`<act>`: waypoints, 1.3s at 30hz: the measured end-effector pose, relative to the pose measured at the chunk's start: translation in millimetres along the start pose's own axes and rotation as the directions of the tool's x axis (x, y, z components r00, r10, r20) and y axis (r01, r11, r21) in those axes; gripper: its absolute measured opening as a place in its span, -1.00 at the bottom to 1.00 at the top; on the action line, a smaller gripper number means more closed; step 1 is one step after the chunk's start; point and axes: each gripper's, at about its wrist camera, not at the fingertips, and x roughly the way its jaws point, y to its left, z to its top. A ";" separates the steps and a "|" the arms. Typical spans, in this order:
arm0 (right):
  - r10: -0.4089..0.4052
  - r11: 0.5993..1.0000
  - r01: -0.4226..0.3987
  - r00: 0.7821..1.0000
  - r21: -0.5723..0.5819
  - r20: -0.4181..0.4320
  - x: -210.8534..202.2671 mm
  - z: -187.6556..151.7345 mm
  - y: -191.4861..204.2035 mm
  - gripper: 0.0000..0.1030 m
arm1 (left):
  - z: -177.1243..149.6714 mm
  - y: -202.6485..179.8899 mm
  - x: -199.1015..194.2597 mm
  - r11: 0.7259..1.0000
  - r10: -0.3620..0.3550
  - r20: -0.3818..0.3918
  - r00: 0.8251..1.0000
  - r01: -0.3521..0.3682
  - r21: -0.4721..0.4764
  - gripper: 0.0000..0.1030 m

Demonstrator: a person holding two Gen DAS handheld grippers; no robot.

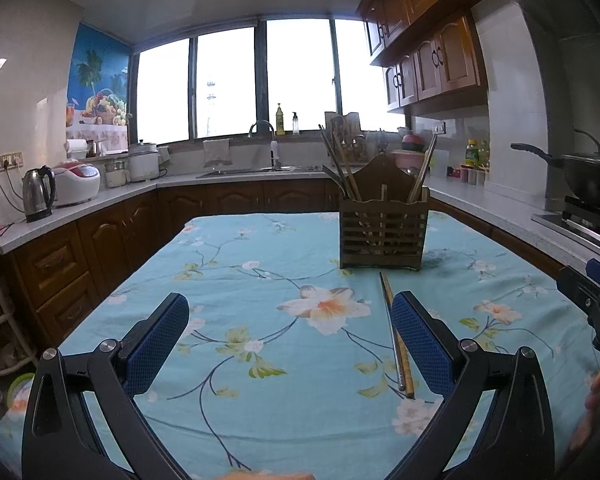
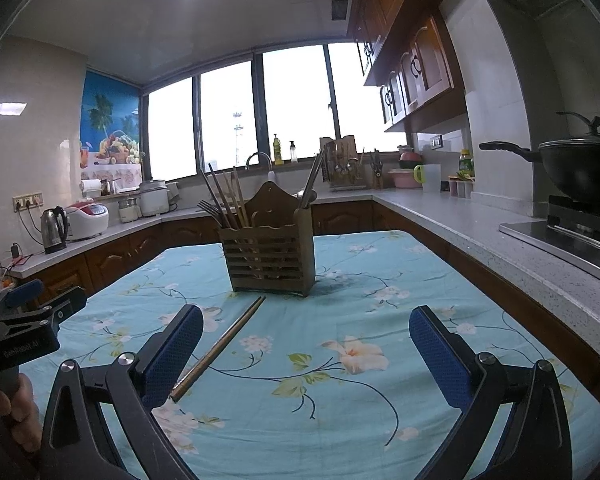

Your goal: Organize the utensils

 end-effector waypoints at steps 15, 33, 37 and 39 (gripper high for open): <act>0.012 1.000 -0.012 1.000 0.009 0.003 -1.8 1.3 0.7 1.00 | 3.5 -2.2 0.3 1.000 -0.011 0.002 1.000 0.011 -0.002 1.00; 0.019 1.000 -0.019 1.000 0.016 0.001 -2.2 2.4 -0.7 1.00 | 4.0 -3.2 1.1 1.000 -0.023 -0.003 1.000 0.023 -0.007 1.00; 0.023 1.000 -0.022 1.000 0.016 -0.005 -1.0 4.0 -2.9 1.00 | 3.9 -3.2 2.3 1.000 -0.024 -0.006 1.000 0.023 -0.009 1.00; 0.021 1.000 -0.021 1.000 0.016 -0.005 -1.3 4.8 -2.4 1.00 | 3.7 -3.6 3.8 1.000 -0.025 -0.009 1.000 0.025 -0.010 1.00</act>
